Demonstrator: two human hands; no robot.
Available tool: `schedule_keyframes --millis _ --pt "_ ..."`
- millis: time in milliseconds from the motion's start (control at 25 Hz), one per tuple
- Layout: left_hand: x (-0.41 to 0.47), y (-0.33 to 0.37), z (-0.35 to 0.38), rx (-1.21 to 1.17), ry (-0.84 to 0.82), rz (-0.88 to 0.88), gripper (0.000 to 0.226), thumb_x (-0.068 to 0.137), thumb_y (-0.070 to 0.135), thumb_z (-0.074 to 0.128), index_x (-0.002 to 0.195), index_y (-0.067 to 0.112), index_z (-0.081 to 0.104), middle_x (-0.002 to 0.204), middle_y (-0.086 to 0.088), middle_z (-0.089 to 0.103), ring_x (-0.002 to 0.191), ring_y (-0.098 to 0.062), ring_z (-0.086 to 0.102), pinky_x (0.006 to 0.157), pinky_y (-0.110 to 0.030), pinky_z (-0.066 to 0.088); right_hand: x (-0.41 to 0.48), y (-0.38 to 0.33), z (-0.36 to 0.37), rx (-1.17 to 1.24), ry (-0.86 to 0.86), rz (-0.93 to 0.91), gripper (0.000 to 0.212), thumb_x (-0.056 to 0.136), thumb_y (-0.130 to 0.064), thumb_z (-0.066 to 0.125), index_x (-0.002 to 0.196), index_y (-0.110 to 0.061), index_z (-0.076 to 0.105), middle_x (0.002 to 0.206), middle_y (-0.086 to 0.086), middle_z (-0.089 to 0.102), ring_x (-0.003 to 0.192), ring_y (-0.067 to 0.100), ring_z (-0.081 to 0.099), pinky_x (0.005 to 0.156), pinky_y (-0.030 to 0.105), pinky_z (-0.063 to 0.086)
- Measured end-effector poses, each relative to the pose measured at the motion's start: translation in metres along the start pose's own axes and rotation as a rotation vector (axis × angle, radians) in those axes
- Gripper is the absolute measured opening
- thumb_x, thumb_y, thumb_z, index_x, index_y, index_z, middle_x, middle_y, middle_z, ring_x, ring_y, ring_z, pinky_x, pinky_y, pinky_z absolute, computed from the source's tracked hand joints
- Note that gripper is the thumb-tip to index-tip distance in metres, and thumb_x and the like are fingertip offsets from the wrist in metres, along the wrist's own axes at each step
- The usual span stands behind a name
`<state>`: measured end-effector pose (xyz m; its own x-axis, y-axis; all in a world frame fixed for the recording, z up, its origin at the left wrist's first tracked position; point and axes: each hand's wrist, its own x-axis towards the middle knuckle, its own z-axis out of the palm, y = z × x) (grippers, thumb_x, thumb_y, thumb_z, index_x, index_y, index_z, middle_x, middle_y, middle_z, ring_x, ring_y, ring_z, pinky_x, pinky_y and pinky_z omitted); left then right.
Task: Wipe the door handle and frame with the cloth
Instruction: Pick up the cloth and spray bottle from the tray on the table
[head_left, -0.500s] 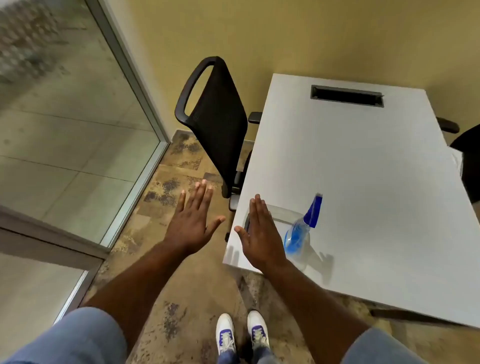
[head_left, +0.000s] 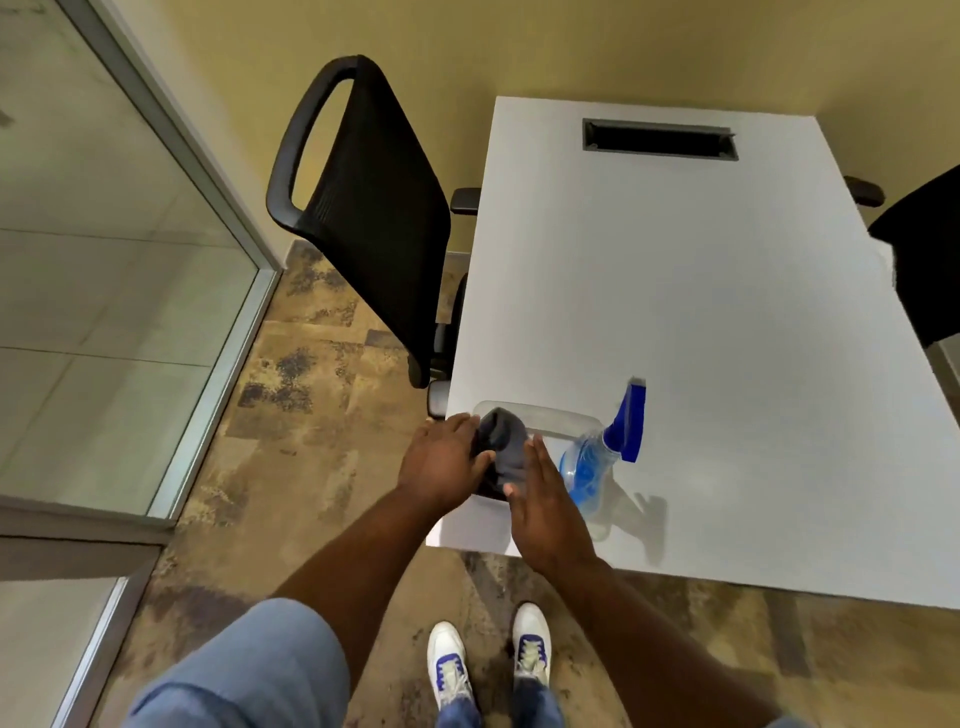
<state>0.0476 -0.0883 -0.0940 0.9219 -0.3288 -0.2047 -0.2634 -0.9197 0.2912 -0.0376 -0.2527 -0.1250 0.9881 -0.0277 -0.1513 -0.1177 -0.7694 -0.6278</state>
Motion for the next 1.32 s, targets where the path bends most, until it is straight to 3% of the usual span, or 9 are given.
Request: schedule_keyframes --millis 200,360,480,720,840,960,1080,1200,1320 --pt "0.041 0.006 0.017 0.009 0.022 -0.082 0.054 0.094 0.055 0.062 0.133 0.018 0.062 0.126 -0.007 0.061 0.114 -0.026 0.059 0.093 -0.041 0.05 0.014 0.004 0.019 0.05 -0.045 0.126 0.066 0.105 -0.046 0.038 0.161 -0.026 0.01 0.17 -0.004 0.015 0.154 0.02 0.024 0.121 0.037 0.032" --pt "0.059 0.014 0.028 0.072 0.023 -0.151 0.052 0.094 0.06 0.058 0.121 0.018 0.069 0.118 -0.006 0.063 0.109 -0.025 0.06 0.09 -0.04 0.048 0.024 0.003 0.03 0.043 -0.063 0.143 0.069 0.099 -0.058 0.026 0.16 -0.033 0.004 0.17 -0.01 0.014 0.154 0.017 0.024 0.12 0.031 0.024" --pt "0.066 0.02 0.031 0.026 0.057 -0.181 0.04 0.096 0.05 0.058 0.114 0.017 0.074 0.114 -0.007 0.061 0.106 -0.025 0.058 0.088 -0.039 0.046 0.028 0.004 0.029 0.041 -0.047 0.136 0.068 0.099 -0.059 0.024 0.16 -0.034 0.005 0.169 -0.01 0.016 0.153 0.017 0.025 0.118 0.028 0.022" --pt "0.042 0.022 0.003 -0.725 0.06 -0.183 0.013 0.096 0.03 0.06 0.1 0.018 0.062 0.095 -0.003 0.064 0.087 -0.023 0.063 0.076 -0.041 0.055 0.023 -0.011 -0.002 0.161 0.068 0.076 0.063 0.104 -0.048 0.036 0.159 -0.034 0.01 0.167 -0.008 0.023 0.15 0.018 0.032 0.115 0.029 0.034" --pt "0.031 0.02 -0.034 -1.228 0.051 -0.357 0.013 0.092 0.029 0.054 0.092 0.021 0.064 0.093 -0.007 0.069 0.09 -0.025 0.066 0.076 -0.039 0.055 0.025 -0.035 -0.021 0.275 0.182 0.056 0.064 0.101 -0.054 0.032 0.159 -0.03 0.017 0.165 -0.005 0.031 0.147 0.018 0.038 0.115 0.032 0.039" --pt "0.024 0.022 -0.075 -1.637 0.027 -0.51 0.017 0.078 0.029 0.058 0.078 0.02 0.072 0.084 -0.012 0.071 0.078 -0.023 0.071 0.068 -0.035 0.06 0.033 -0.062 -0.041 0.513 0.26 0.083 0.069 0.096 -0.066 0.031 0.156 -0.032 0.027 0.159 -0.006 0.042 0.139 0.016 0.049 0.109 0.03 0.047" --pt "0.014 0.022 -0.113 -1.79 0.062 -0.472 0.011 0.068 0.021 0.06 0.07 0.011 0.065 0.075 -0.013 0.066 0.071 -0.025 0.067 0.071 -0.035 0.058 0.046 -0.087 -0.064 0.744 0.268 0.158 0.071 0.091 -0.069 0.037 0.154 -0.036 0.029 0.157 -0.006 0.043 0.137 0.018 0.051 0.104 0.027 0.048" --pt "0.007 0.023 -0.143 -1.817 0.068 -0.382 0.02 0.069 0.021 0.058 0.082 0.006 0.059 0.079 -0.015 0.061 0.077 -0.027 0.063 0.075 -0.037 0.056 0.057 -0.104 -0.09 0.926 0.228 0.187 0.069 0.091 -0.058 0.045 0.152 -0.027 0.038 0.153 -0.001 0.049 0.134 0.024 0.054 0.11 0.041 0.048" --pt "0.002 0.026 -0.161 -1.797 0.071 -0.312 0.018 0.068 0.022 0.057 0.078 0.006 0.059 0.075 -0.012 0.063 0.072 -0.023 0.065 0.072 -0.036 0.058 0.057 -0.118 -0.109 0.943 0.173 0.107 0.07 0.091 -0.054 0.048 0.153 -0.024 0.038 0.149 0.002 0.053 0.131 0.025 0.057 0.109 0.048 0.049"
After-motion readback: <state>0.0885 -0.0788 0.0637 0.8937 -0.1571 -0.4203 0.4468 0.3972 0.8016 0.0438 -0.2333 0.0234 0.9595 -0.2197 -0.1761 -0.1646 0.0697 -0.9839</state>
